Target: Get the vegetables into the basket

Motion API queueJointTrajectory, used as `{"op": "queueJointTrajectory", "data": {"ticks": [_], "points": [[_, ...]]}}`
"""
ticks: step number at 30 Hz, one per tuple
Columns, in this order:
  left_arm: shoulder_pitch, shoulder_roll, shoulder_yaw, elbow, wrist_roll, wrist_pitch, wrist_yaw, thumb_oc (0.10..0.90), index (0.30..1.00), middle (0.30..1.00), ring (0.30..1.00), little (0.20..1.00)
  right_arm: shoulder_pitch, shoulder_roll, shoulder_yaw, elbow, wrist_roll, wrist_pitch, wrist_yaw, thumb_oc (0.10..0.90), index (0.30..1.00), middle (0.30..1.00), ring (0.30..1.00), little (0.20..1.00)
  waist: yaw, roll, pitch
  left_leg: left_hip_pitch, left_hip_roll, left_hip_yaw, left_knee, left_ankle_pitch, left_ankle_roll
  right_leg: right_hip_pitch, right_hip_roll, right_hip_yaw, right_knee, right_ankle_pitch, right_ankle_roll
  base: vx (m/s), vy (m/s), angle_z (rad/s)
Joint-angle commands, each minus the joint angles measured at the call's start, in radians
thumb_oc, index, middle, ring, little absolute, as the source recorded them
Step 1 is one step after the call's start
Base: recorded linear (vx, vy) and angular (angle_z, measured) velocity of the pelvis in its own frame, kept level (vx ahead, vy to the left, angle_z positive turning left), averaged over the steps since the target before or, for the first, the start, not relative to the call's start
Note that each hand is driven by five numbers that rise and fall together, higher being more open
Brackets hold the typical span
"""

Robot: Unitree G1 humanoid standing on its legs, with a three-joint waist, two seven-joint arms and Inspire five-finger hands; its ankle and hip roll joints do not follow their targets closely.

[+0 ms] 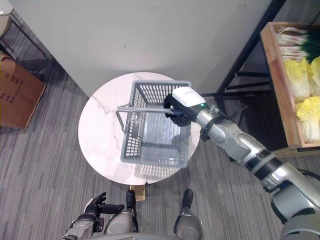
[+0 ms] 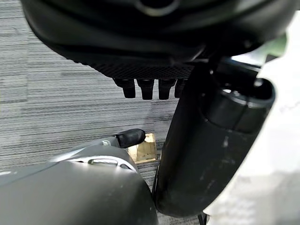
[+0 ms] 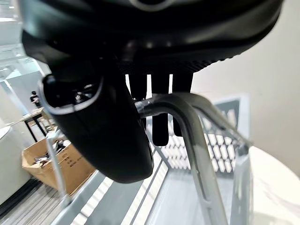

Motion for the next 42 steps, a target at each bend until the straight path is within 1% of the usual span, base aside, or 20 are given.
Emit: {"op": "queueJointTrajectory", "data": {"ticks": [1, 5, 6, 9, 12, 16, 17, 21, 22, 24, 26, 27, 28, 29, 32, 34, 35, 36, 38, 42], "points": [[0.017, 0.02, -0.079, 0.082, 0.122, 0.014, -0.046, 0.9, 1.0, 1.0, 1.0, 1.0, -0.11, -0.024, -0.16, -0.122, 0.122, -0.125, 0.003, 0.4, 0.3, 0.3, 0.3, 0.3, -0.001, -0.031, -0.054, 0.009, 0.012, 0.018, 0.001, 0.024, -0.016, 0.046, -0.082, 0.024, 0.004, 0.001, 0.096, 0.01, -0.001, -0.22], [0.034, 0.021, -0.037, 0.077, 0.092, 0.017, -0.061, 0.9, 1.0, 1.0, 1.0, 1.0, -0.012, -0.076, -0.214, -0.191, 0.11, -0.137, 0.025, 0.4, 0.3, 0.3, 0.3, 0.3, -0.015, -0.032, -0.075, 0.03, 0.018, 0.031, 0.001, 0.02, -0.018, 0.058, -0.076, 0.033, 0.001, 0.0, 0.095, 0.02, -0.021, -0.19], [0.047, 0.019, 0.006, 0.077, 0.054, 0.019, -0.08, 0.9, 1.0, 1.0, 1.0, 1.0, 0.075, -0.111, -0.26, -0.239, 0.098, -0.146, 0.044, 0.4, 0.3, 0.3, 0.3, 0.3, -0.027, -0.028, -0.088, 0.047, 0.02, 0.037, 0.001, 0.019, -0.02, 0.07, -0.073, 0.034, 0.001, -0.006, 0.094, 0.05, -0.034, -0.19], [0.055, 0.019, 0.012, 0.079, 0.062, 0.021, -0.089, 0.9, 1.0, 1.0, 1.0, 1.0, 0.113, -0.141, -0.279, -0.268, 0.067, -0.149, 0.056, 0.4, 0.3, 0.3, 0.3, 0.3, -0.031, -0.026, -0.097, 0.062, 0.022, 0.045, 0.001, 0.015, -0.019, 0.08, -0.071, 0.039, 0.0, -0.011, 0.093, 0.04, -0.015, -0.13], [0.073, 0.011, 0.027, 0.081, 0.093, 0.024, -0.08, 0.9, 1.0, 1.0, 1.0, 1.0, 0.224, -0.172, -0.353, -0.308, 0.041, -0.159, 0.057, 0.4, 0.3, 0.3, 0.3, 0.3, -0.054, -0.02, -0.102, 0.102, 0.015, 0.065, 0.001, 0.006, -0.009, 0.1, -0.067, 0.056, 0.005, -0.025, 0.091, 0.04, 0.008, -0.15], [0.074, 0.009, 0.012, 0.054, 0.107, 0.015, -0.081, 0.9, 1.0, 1.0, 1.0, 1.0, 0.268, -0.183, -0.391, -0.309, 0.032, -0.166, 0.047, 0.4, 0.3, 0.3, 0.3, 0.3, -0.059, -0.027, -0.087, 0.098, 0.003, 0.066, 0.037, -0.009, 0.002, 0.103, -0.08, 0.061, 0.02, -0.027, 0.092, -0.02, 0.046, -0.08], [0.07, 0.013, 0.014, 0.047, 0.108, 0.013, -0.079, 0.9, 1.0, 1.0, 1.0, 1.0, 0.294, -0.187, -0.418, -0.296, 0.017, -0.163, 0.032, 0.4, 0.3, 0.3, 0.3, 0.3, -0.067, -0.035, -0.072, 0.073, -0.006, 0.068, 0.085, -0.032, 0.009, 0.088, -0.094, 0.069, 0.045, -0.026, 0.096, -0.08, 0.094, -0.08], [0.049, 0.028, 0.008, 0.016, 0.107, 0.004, -0.075, 0.9, 1.0, 1.0, 1.0, 1.0, 0.353, -0.191, -0.483, -0.286, -0.011, -0.159, 0.005, 0.4, 0.3, 0.3, 0.3, 0.3, -0.082, -0.049, -0.038, 0.03, -0.031, 0.073, 0.148, -0.074, 0.034, 0.02, -0.135, 0.098, 0.13, -0.018, 0.113, -0.12, 0.186, -0.07], [0.043, 0.029, 0.003, 0.011, 0.11, 0.002, -0.076, 0.9, 1.0, 1.0, 1.0, 1.0, 0.369, -0.186, -0.499, -0.282, -0.018, -0.155, -0.003, 0.4, 0.3, 0.3, 0.3, 0.3, -0.09, -0.051, -0.031, 0.025, -0.04, 0.078, 0.15, -0.08, 0.04, 0.007, -0.146, 0.105, 0.139, -0.003, 0.12, -0.04, 0.159, -0.04], [0.032, 0.038, -0.012, 0.011, 0.138, -0.006, -0.081, 0.9, 1.0, 1.0, 1.0, 1.0, 0.412, -0.176, -0.536, -0.278, -0.044, -0.151, -0.014, 0.4, 0.3, 0.3, 0.3, 0.3, -0.109, -0.062, -0.025, 0.027, -0.07, 0.095, 0.127, -0.087, 0.052, -0.019, -0.179, 0.117, 0.135, 0.093, 0.143, -0.06, 0.206, 0.0], [0.021, 0.053, -0.024, -0.001, 0.146, -0.009, -0.083, 0.9, 1.0, 1.0, 1.0, 1.0, 0.413, -0.166, -0.539, -0.28, -0.06, -0.145, -0.026, 0.4, 0.3, 0.3, 0.3, 0.3, -0.118, -0.066, -0.02, 0.026, -0.078, 0.117, 0.096, -0.071, 0.058, -0.052, -0.183, 0.124, 0.127, 0.166, 0.144, -0.12, 0.145, -0.1], [0.015, 0.062, -0.025, -0.008, 0.144, -0.008, -0.083, 0.9, 1.0, 1.0, 1.0, 1.0, 0.402, -0.161, -0.527, -0.282, -0.066, -0.143, -0.028, 0.4, 0.3, 0.3, 0.3, 0.3, -0.116, -0.062, -0.014, 0.028, -0.075, 0.131, 0.082, -0.064, 0.063, -0.066, -0.181, 0.111, 0.144, 0.155, 0.144, -0.18, 0.206, -0.37], [0.014, 0.079, -0.034, -0.026, 0.151, -0.01, -0.089, 0.9, 1.0, 1.0, 1.0, 1.0, 0.384, -0.154, -0.504, -0.287, -0.072, -0.141, -0.027, 0.4, 0.3, 0.3, 0.3, 0.3, -0.107, -0.051, -0.01, 0.033, -0.065, 0.164, 0.06, -0.057, 0.072, -0.059, -0.178, 0.063, 0.193, 0.103, 0.143, -0.13, 0.17, -0.57], [0.014, 0.079, -0.033, -0.027, 0.151, -0.009, -0.09, 0.9, 1.0, 1.0, 1.0, 1.0, 0.381, -0.154, -0.501, -0.286, -0.072, -0.141, -0.027, 0.4, 0.3, 0.3, 0.3, 0.3, -0.107, -0.051, -0.009, 0.035, -0.065, 0.165, 0.058, -0.056, 0.072, -0.06, -0.178, 0.064, 0.195, 0.102, 0.143, -0.12, 0.181, -0.68], [0.02, 0.101, -0.021, -0.045, 0.145, -0.004, -0.091, 0.9, 1.0, 1.0, 1.0, 1.0, 0.329, -0.137, -0.454, -0.282, -0.068, -0.14, -0.019, 0.4, 0.3, 0.3, 0.3, 0.3, -0.078, -0.046, -0.017, 0.038, -0.063, 0.211, 0.042, -0.044, 0.09, -0.029, -0.174, 0.005, 0.301, 0.02, 0.122, -0.08, 0.15, -0.91], [0.029, 0.11, -0.016, -0.055, 0.134, -0.003, -0.089, 0.9, 1.0, 1.0, 1.0, 1.0, 0.287, -0.12, -0.417, -0.276, -0.064, -0.14, -0.011, 0.4, 0.3, 0.3, 0.3, 0.3, -0.056, -0.042, -0.033, 0.048, -0.067, 0.227, 0.029, -0.057, 0.095, 0.008, -0.17, -0.011, 0.366, -0.031, 0.126, -0.01, 0.109, -0.36], [0.031, 0.11, -0.012, -0.056, 0.134, -0.003, -0.09, 0.9, 1.0, 1.0, 1.0, 1.0, 0.277, -0.119, -0.407, -0.272, -0.064, -0.14, -0.012, 0.4, 0.3, 0.3, 0.3, 0.3, -0.057, -0.044, -0.032, 0.051, -0.068, 0.23, 0.028, -0.058, 0.095, 0.006, -0.172, -0.007, 0.37, -0.034, 0.126, -0.15, 0.052, -0.61], [0.058, 0.119, -0.011, -0.072, 0.118, -0.003, -0.086, 0.9, 1.0, 1.0, 1.0, 1.0, 0.195, -0.083, -0.349, -0.268, -0.065, -0.142, -0.007, 0.4, 0.3, 0.3, 0.3, 0.3, -0.016, -0.053, -0.054, 0.043, -0.066, 0.295, 0.02, -0.046, 0.104, 0.073, -0.192, -0.063, 0.401, -0.033, 0.127, -0.13, 0.034, -0.65], [0.066, 0.12, -0.01, -0.073, 0.112, -0.003, -0.083, 0.9, 1.0, 1.0, 1.0, 1.0, 0.161, -0.064, -0.321, -0.267, -0.063, -0.145, -0.005, 0.4, 0.3, 0.3, 0.3, 0.3, -0.001, -0.058, -0.061, 0.04, -0.061, 0.32, 0.019, -0.04, 0.105, 0.102, -0.202, -0.083, 0.395, -0.019, 0.129, -0.14, -0.005, -0.71], [0.084, 0.115, 0.012, -0.065, 0.102, 0.003, -0.084, 0.9, 1.0, 1.0, 1.0, 1.0, 0.122, -0.038, -0.277, -0.267, -0.063, -0.15, 0.002, 0.4, 0.3, 0.3, 0.3, 0.3, 0.035, -0.08, -0.071, 0.035, -0.046, 0.399, 0.031, -0.023, 0.091, 0.169, -0.189, -0.167, 0.286, 0.012, 0.138, -0.09, -0.068, -0.78]]}}
